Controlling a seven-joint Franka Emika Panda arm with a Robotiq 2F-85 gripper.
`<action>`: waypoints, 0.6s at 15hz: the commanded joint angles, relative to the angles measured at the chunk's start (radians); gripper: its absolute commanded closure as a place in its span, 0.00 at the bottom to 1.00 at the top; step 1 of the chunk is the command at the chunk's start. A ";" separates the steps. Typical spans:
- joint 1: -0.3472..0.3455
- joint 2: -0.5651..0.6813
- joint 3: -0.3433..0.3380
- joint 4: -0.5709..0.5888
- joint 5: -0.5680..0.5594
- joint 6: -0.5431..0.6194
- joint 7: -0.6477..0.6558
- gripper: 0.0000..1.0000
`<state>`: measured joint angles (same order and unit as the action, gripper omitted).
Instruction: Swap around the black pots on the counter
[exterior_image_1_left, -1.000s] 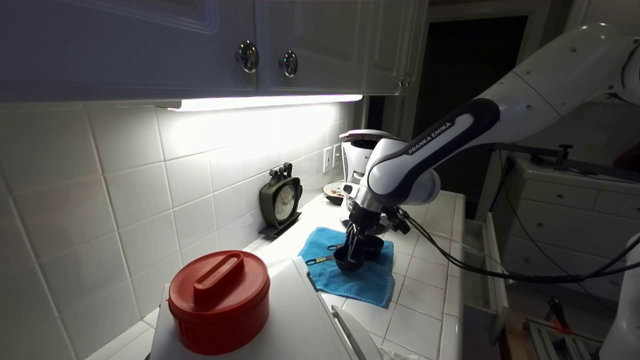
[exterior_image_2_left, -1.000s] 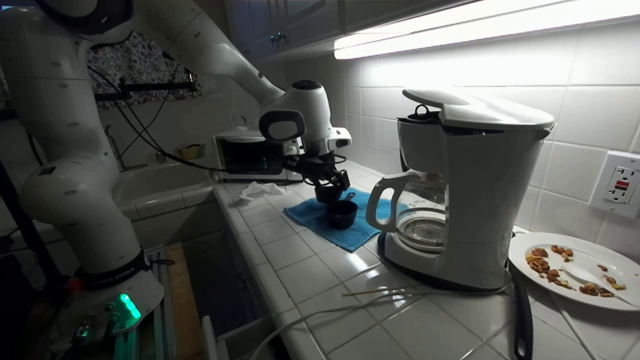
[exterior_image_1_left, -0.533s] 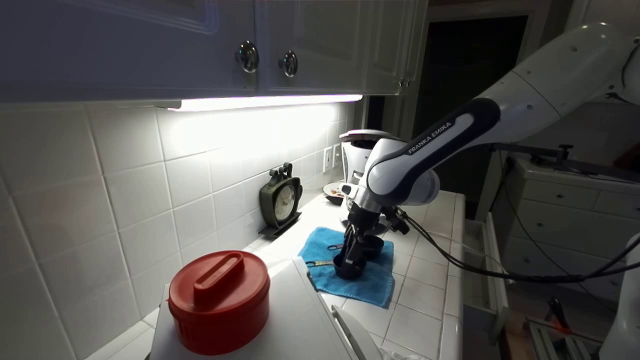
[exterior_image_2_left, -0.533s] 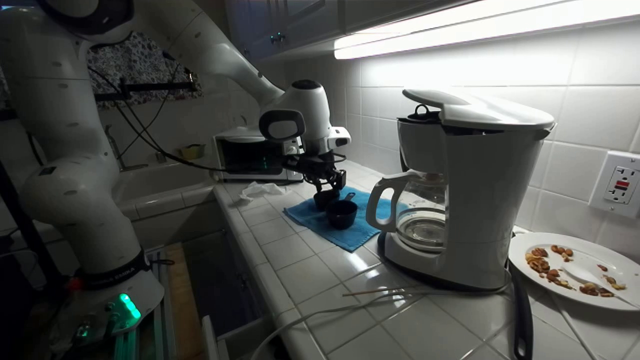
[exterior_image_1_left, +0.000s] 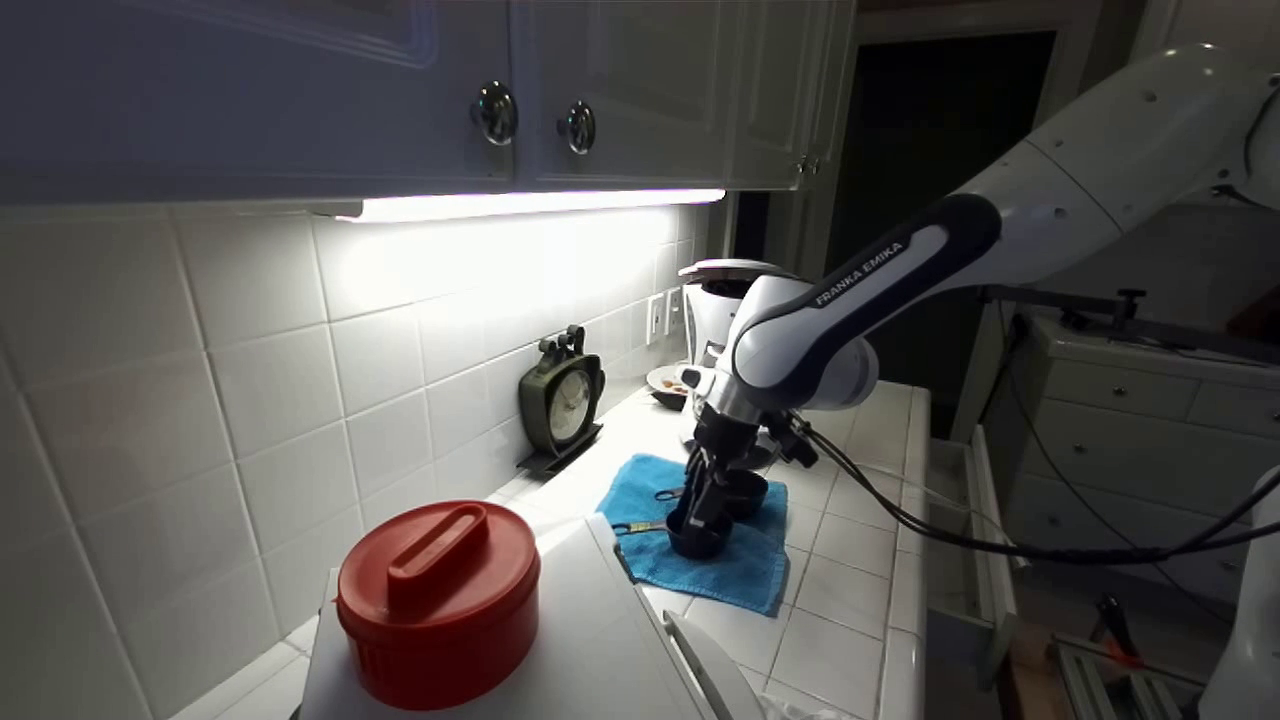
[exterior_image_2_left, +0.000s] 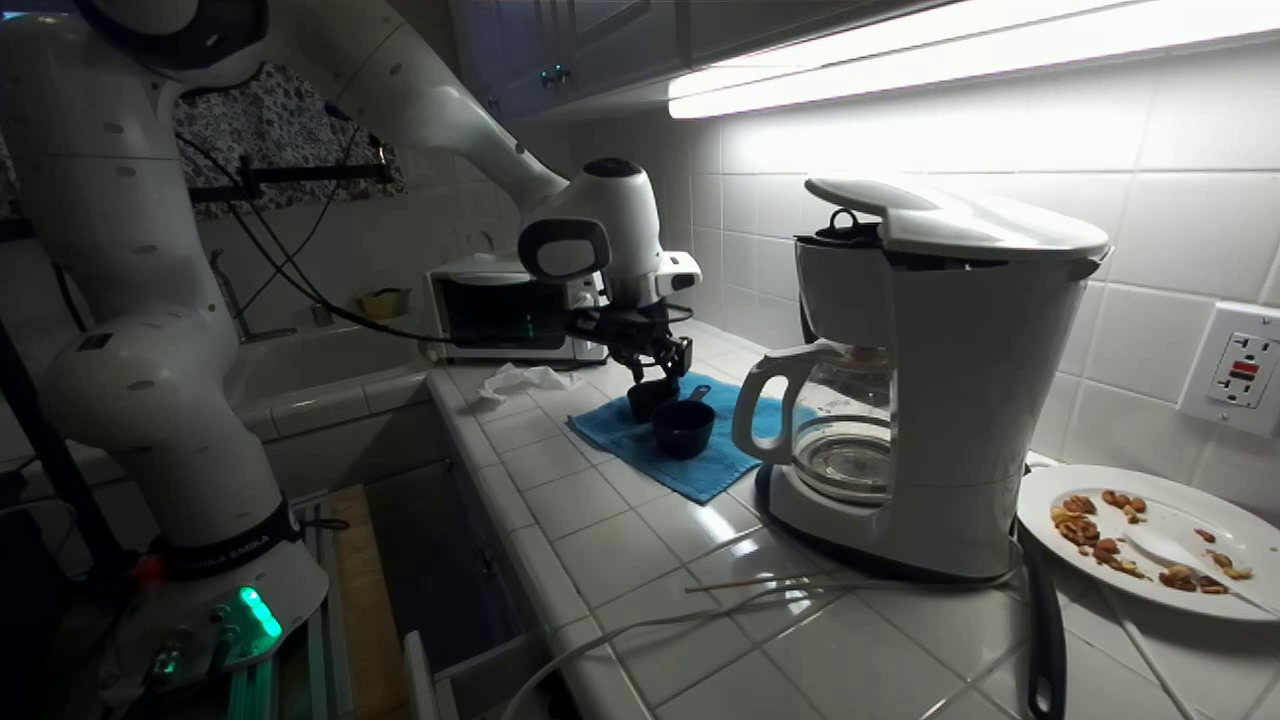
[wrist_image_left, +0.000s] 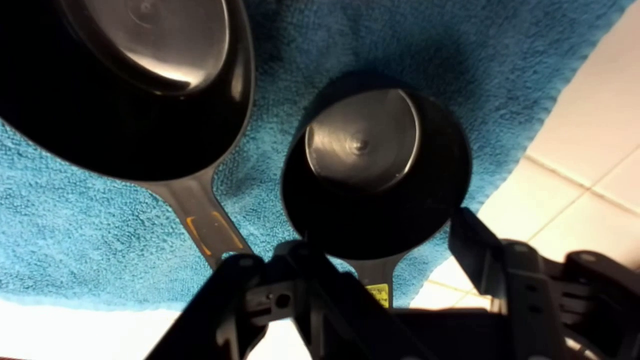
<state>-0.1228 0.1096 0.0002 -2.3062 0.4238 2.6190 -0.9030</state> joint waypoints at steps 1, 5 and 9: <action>-0.005 -0.015 0.010 0.012 0.037 -0.041 -0.056 0.36; 0.001 -0.009 0.017 0.019 0.033 -0.073 -0.079 0.39; 0.017 -0.002 0.017 0.014 -0.020 -0.096 -0.053 0.69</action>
<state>-0.1155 0.1101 0.0189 -2.2947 0.4270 2.5523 -0.9566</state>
